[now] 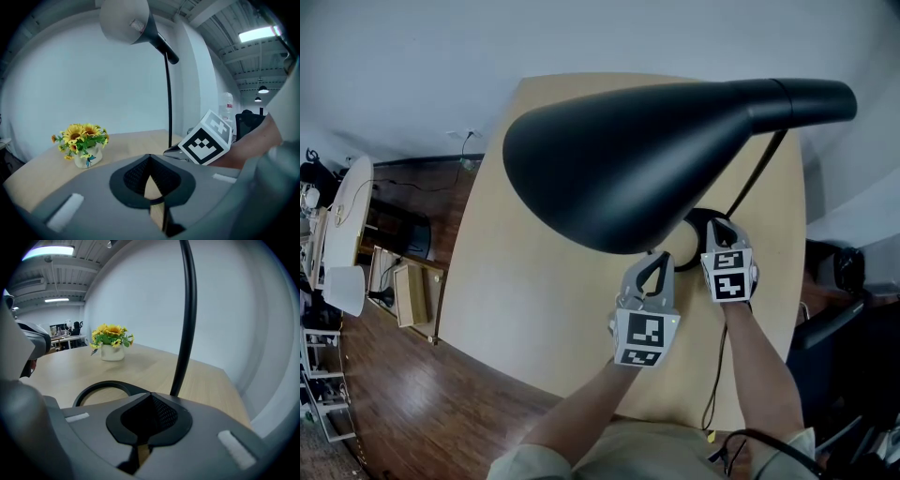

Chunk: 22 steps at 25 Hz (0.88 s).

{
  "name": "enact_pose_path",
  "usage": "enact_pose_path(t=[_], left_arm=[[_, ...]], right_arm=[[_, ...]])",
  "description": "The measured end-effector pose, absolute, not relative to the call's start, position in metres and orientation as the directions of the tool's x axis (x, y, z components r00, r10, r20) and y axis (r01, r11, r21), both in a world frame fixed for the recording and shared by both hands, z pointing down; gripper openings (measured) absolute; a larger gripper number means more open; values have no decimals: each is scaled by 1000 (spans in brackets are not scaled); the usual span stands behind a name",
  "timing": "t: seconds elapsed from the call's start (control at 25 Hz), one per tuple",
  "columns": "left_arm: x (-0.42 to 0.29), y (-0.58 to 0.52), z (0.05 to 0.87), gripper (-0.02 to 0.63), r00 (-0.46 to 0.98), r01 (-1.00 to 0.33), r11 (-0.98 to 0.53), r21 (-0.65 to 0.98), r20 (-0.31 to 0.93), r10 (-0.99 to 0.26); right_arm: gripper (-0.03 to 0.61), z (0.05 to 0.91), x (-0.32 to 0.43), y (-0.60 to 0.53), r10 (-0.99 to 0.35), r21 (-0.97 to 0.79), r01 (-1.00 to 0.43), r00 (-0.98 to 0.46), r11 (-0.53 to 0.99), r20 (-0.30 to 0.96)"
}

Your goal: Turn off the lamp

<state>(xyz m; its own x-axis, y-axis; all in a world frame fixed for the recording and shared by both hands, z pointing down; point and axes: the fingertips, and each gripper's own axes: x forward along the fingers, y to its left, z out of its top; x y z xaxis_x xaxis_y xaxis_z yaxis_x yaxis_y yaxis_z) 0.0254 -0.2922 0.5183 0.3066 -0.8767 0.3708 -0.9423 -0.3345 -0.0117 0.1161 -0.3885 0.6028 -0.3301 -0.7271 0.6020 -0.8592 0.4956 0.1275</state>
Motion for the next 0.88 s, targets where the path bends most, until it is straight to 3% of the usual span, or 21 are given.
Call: enact_pose_path(t=[0.88], left_arm=[[-3,-241,463,-14,327,-939,-343,-9,280,-903]], right_arm=[[-3,468,97,-273,-851,84,-899,-373,431,370]])
